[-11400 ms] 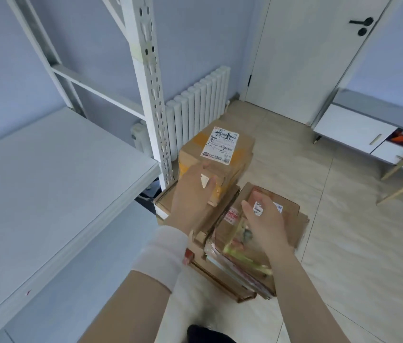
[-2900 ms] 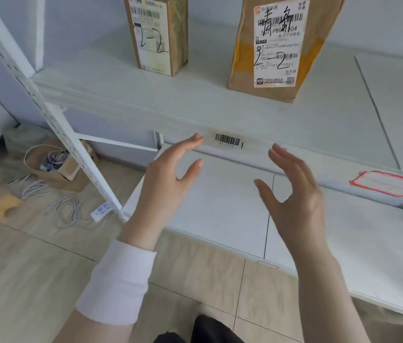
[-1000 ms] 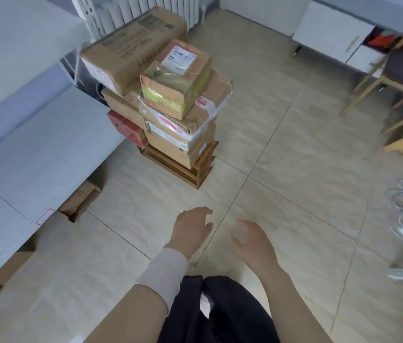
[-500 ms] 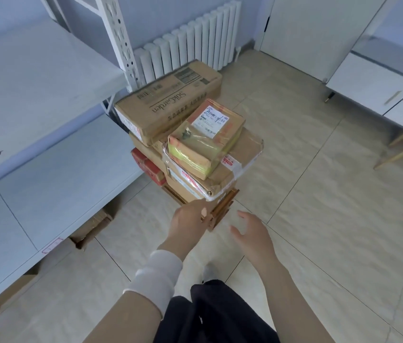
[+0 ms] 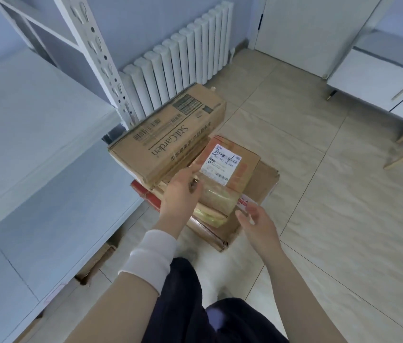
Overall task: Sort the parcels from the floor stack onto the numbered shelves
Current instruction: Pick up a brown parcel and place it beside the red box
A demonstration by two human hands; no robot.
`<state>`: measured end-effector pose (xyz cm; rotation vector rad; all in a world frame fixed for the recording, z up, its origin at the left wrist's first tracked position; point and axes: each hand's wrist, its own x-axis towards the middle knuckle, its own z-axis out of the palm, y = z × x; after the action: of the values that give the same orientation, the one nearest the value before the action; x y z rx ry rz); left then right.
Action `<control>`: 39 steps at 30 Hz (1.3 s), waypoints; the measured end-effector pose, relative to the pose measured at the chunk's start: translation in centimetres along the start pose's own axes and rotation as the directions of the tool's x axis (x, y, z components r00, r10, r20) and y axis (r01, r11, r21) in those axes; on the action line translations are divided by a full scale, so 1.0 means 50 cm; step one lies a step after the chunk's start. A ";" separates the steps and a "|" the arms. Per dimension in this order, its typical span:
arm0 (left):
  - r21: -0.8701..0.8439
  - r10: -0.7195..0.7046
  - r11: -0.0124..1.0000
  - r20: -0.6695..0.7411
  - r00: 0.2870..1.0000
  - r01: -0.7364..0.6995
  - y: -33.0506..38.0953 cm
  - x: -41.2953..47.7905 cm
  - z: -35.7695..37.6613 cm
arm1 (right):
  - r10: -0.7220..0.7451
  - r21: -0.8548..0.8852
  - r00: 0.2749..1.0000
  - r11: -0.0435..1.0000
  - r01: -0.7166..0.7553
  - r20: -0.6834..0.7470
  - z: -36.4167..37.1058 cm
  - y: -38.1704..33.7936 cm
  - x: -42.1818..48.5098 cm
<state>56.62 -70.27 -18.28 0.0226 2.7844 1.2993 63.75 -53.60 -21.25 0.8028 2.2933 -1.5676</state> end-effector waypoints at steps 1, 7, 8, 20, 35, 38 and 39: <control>-0.006 -0.024 1.000 0.024 0.999 0.024 -0.007 0.032 -0.008 | 0.026 0.067 0.999 0.997 -0.024 -0.029 0.010 -0.013 0.018; -0.070 -0.259 0.949 0.387 0.885 0.308 -0.070 0.169 -0.029 | 0.241 0.346 0.957 0.922 -0.174 -0.162 0.080 -0.068 0.086; -0.096 -0.272 0.934 0.438 0.857 0.345 -0.079 0.180 -0.028 | 0.272 0.382 0.948 0.904 -0.192 -0.166 0.090 -0.072 0.094; -0.166 -0.237 0.854 0.718 0.654 0.492 -0.125 0.213 0.023 | 0.364 0.664 0.925 0.719 -0.203 -0.111 0.143 -0.053 0.112; -0.219 -0.121 0.871 0.771 0.625 0.439 -0.052 0.198 0.074 | 0.340 0.812 0.915 0.583 -0.024 -0.217 0.091 -0.033 0.047; -0.240 -0.041 0.888 0.810 0.585 0.394 0.002 0.169 0.098 | 0.327 0.818 0.898 0.572 0.061 -0.296 0.052 -0.019 0.003; -0.247 -0.012 0.893 0.823 0.568 0.377 0.020 0.157 0.109 | 0.325 0.816 0.887 0.571 0.094 -0.329 0.037 -0.015 -0.014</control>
<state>49.15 -65.11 -21.42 0.2138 1.6551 1.3143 63.73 -55.72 -21.04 1.6488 1.5372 -2.6363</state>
